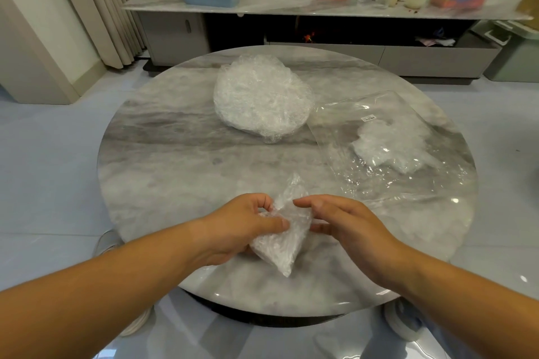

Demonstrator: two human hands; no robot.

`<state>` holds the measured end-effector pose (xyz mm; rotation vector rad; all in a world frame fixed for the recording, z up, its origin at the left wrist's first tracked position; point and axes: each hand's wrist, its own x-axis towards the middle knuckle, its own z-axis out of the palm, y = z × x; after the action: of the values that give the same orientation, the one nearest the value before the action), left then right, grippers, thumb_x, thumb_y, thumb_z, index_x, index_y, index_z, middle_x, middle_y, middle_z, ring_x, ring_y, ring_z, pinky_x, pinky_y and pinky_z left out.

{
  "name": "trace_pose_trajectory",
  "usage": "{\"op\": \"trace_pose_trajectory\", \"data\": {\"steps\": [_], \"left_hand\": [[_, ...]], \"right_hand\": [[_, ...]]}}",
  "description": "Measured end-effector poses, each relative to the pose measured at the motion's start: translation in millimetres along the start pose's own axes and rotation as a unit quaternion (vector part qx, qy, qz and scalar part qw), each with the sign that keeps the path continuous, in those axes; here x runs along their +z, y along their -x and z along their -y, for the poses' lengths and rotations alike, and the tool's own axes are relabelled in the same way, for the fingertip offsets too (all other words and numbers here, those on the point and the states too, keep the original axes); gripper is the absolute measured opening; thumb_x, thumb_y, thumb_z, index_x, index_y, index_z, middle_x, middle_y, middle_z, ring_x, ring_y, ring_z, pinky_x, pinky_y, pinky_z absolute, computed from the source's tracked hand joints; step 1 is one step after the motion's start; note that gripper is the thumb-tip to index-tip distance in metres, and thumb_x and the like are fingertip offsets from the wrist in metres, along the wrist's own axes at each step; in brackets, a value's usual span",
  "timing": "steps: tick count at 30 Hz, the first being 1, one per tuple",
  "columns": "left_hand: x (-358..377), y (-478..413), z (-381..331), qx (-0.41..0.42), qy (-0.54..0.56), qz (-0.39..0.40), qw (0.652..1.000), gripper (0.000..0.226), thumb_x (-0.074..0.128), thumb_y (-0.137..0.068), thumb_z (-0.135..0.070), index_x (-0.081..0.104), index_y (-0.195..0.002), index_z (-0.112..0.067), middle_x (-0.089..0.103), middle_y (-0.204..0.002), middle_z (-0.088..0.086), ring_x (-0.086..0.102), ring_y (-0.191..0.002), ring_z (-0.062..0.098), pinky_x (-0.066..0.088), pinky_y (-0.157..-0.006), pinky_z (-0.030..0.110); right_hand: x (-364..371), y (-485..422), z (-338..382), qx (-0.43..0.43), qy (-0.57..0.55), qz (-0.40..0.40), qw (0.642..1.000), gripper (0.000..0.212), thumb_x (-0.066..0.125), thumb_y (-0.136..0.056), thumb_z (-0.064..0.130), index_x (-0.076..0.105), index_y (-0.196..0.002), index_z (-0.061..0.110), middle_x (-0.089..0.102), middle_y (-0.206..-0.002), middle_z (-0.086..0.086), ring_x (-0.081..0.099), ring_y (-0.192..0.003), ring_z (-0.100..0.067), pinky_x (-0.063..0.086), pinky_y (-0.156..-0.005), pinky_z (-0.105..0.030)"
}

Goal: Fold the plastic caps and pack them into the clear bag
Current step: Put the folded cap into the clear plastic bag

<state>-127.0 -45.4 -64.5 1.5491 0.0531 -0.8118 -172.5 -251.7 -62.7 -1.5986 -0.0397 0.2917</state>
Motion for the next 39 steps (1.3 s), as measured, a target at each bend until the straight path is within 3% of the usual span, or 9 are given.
{"op": "trace_pose_trajectory", "data": {"steps": [4, 10, 15, 20, 25, 28, 31, 34, 39], "left_hand": [[3.7, 4.0, -2.2, -0.036, 0.004, 0.001, 0.999, 0.027, 0.073, -0.088, -0.006, 0.057, -0.110, -0.003, 0.072, -0.095, 0.014, 0.073, -0.082, 0.024, 0.059, -0.065, 0.037], [5.0, 9.6, -8.2, -0.140, 0.018, 0.056, 0.988, 0.030, 0.066, -0.096, -0.019, 0.060, -0.123, -0.006, 0.073, -0.113, 0.018, 0.073, -0.099, 0.034, 0.061, -0.081, 0.049], [-1.3, 12.7, -11.2, -0.209, 0.079, 0.110, 0.969, 0.034, 0.061, -0.098, -0.020, 0.059, -0.127, -0.003, 0.071, -0.114, 0.024, 0.070, -0.106, 0.039, 0.062, -0.084, 0.039], [-12.3, 12.2, -10.0, -0.181, 0.188, 0.189, 0.947, 0.051, 0.064, -0.094, -0.010, 0.048, -0.140, 0.002, 0.056, -0.136, 0.032, 0.056, -0.125, 0.047, 0.050, -0.104, 0.046], [-21.0, 5.1, -7.1, -0.167, 0.268, 0.221, 0.923, 0.071, 0.054, -0.099, -0.044, 0.039, -0.147, 0.004, 0.041, -0.149, 0.032, 0.040, -0.139, 0.048, 0.029, -0.120, 0.051], [-15.7, 4.9, -8.1, -0.148, 0.214, 0.183, 0.948, 0.075, 0.060, -0.094, -0.054, 0.049, -0.142, 0.004, 0.053, -0.142, 0.027, 0.051, -0.133, 0.040, 0.040, -0.113, 0.047], [-5.1, 8.7, -9.1, -0.121, 0.142, 0.121, 0.975, 0.052, 0.069, -0.090, -0.029, 0.060, -0.129, 0.004, 0.067, -0.125, 0.022, 0.065, -0.118, 0.032, 0.054, -0.099, 0.041], [-0.9, 7.7, -5.9, -0.112, 0.132, 0.091, 0.981, 0.034, 0.065, -0.093, -0.002, 0.060, -0.125, 0.007, 0.070, -0.119, 0.023, 0.069, -0.111, 0.031, 0.059, -0.090, 0.038], [-5.6, 2.3, -4.7, -0.071, 0.172, 0.038, 0.982, 0.041, 0.058, -0.089, 0.016, 0.060, -0.127, 0.001, 0.070, -0.117, 0.022, 0.071, -0.105, 0.035, 0.062, -0.080, 0.041]], "right_hand": [[1.1, 1.6, 3.6, -0.034, 0.043, -0.013, 0.998, 0.031, 0.063, -0.092, 0.039, 0.077, -0.112, 0.019, 0.075, -0.113, 0.006, 0.067, -0.112, -0.010, 0.049, -0.096, -0.028], [-0.3, 9.4, -5.7, -0.147, 0.224, -0.012, 0.963, 0.046, 0.052, -0.091, 0.053, 0.071, -0.122, 0.026, 0.065, -0.121, 0.019, 0.059, -0.122, -0.007, 0.044, -0.100, -0.018], [-3.3, 18.2, -18.6, -0.198, 0.377, 0.033, 0.904, 0.063, 0.039, -0.097, 0.067, 0.059, -0.141, 0.026, 0.051, -0.144, 0.015, 0.043, -0.138, -0.001, 0.039, -0.112, -0.025], [-2.6, 17.9, -16.7, -0.281, 0.422, 0.038, 0.861, 0.048, 0.052, -0.100, 0.044, 0.062, -0.137, 0.016, 0.056, -0.137, 0.008, 0.051, -0.129, -0.004, 0.044, -0.104, -0.025], [-5.1, 18.2, -18.7, -0.348, 0.465, 0.073, 0.811, 0.045, 0.057, -0.099, 0.036, 0.062, -0.133, 0.008, 0.062, -0.133, -0.002, 0.055, -0.128, -0.020, 0.046, -0.104, -0.039], [-9.8, 19.4, -21.4, -0.353, 0.536, 0.101, 0.760, 0.049, 0.055, -0.098, 0.041, 0.057, -0.138, 0.012, 0.060, -0.137, -0.001, 0.046, -0.139, -0.024, 0.042, -0.110, -0.038], [-12.1, 19.1, -25.0, -0.336, 0.583, 0.134, 0.728, 0.053, 0.049, -0.101, 0.047, 0.048, -0.144, 0.015, 0.055, -0.144, 0.000, 0.037, -0.147, -0.024, 0.041, -0.111, -0.041], [-12.2, 19.9, -26.4, -0.328, 0.546, 0.144, 0.758, 0.060, 0.051, -0.100, 0.044, 0.039, -0.152, 0.015, 0.043, -0.157, 0.000, 0.028, -0.152, -0.024, 0.038, -0.114, -0.043], [-8.6, 24.1, -20.8, -0.253, 0.369, 0.025, 0.894, 0.051, 0.058, -0.096, 0.041, 0.053, -0.144, 0.026, 0.037, -0.159, 0.009, 0.032, -0.149, -0.013, 0.034, -0.119, -0.035]]}}
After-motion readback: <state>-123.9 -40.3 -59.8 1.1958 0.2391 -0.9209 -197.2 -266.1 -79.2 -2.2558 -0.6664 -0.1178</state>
